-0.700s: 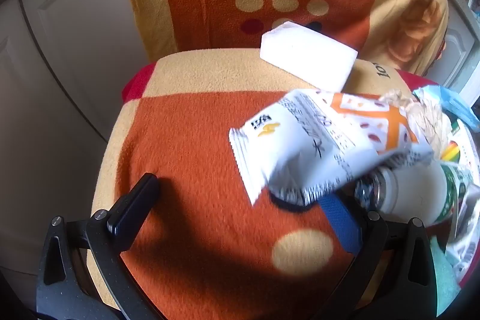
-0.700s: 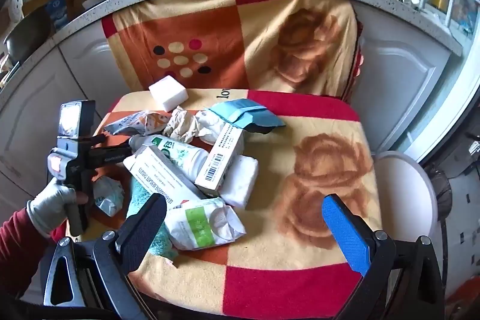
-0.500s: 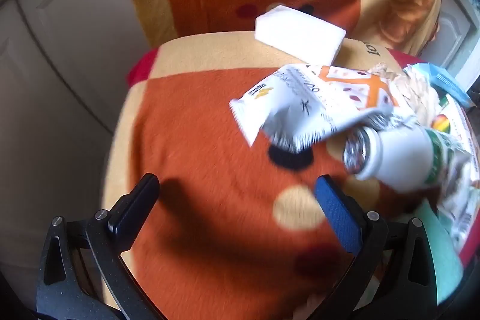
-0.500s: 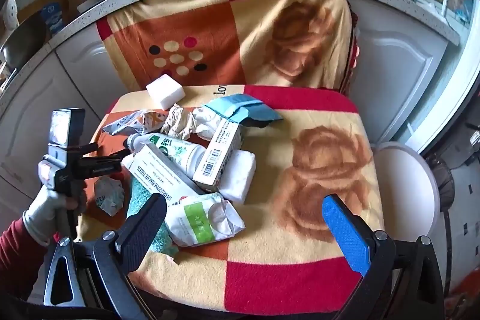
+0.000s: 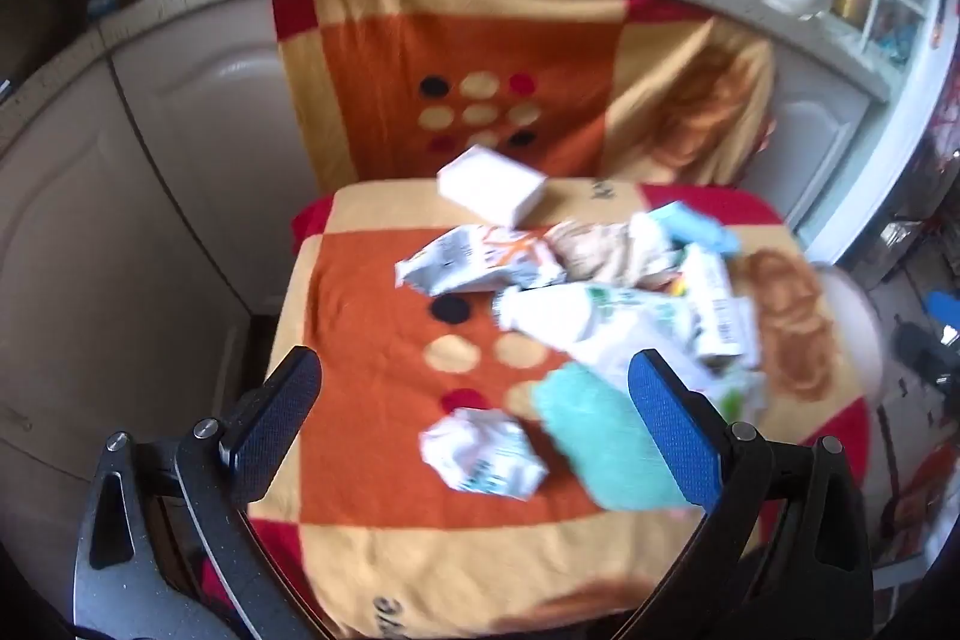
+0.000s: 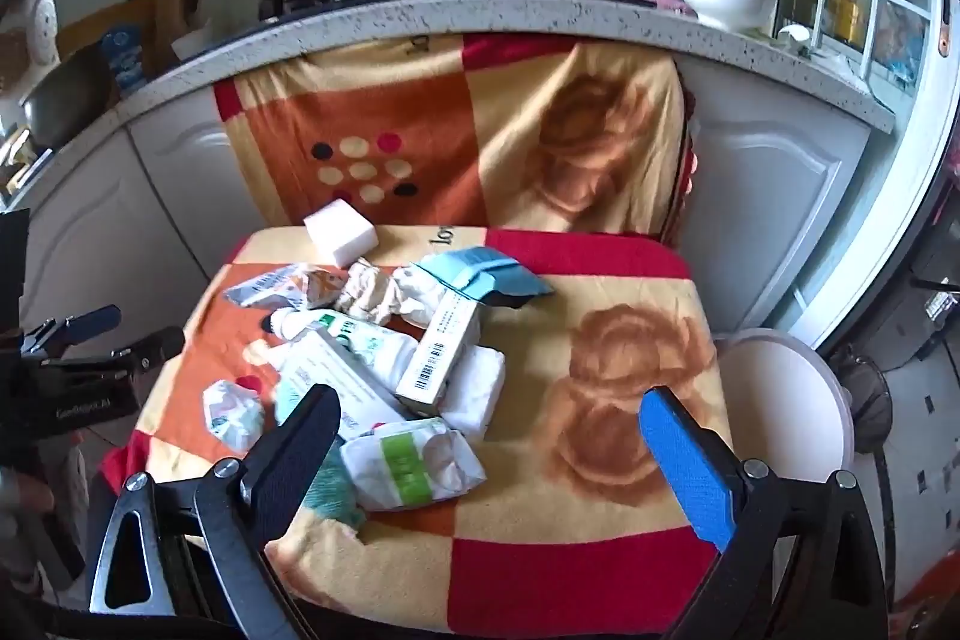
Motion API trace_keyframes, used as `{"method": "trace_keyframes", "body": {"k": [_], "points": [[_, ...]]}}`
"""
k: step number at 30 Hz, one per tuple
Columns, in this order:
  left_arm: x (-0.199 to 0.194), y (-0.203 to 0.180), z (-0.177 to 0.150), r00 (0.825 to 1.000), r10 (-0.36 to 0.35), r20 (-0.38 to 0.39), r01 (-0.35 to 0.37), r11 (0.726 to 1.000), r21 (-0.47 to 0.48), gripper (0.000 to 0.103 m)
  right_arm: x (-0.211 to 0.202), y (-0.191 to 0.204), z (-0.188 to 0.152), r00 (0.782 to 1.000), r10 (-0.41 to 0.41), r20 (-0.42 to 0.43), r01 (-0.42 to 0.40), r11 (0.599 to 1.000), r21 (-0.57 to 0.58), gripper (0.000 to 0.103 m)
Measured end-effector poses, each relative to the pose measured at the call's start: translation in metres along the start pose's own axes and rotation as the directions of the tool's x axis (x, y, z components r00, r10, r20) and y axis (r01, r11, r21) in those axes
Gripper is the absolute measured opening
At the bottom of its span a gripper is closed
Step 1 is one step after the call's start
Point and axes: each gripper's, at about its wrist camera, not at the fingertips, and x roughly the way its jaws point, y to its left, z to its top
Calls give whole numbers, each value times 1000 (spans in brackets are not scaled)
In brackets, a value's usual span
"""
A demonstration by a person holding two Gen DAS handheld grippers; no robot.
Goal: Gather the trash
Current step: 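Move both tools over the trash pile on the cloth-covered chair seat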
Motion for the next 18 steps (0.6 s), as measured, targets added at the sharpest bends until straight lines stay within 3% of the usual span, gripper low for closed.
{"method": "trace_keyframes", "body": {"k": [8,18], "points": [[-44,-35,10,997,5,73,-7,1000,19,102,-28,3,-3,994,-65,93,66,998,-13,100],[-42,-51,12,997,18,74,-20,999,28,102,-20,-5,-1,995,-66,70,63,997,32,100]]}}
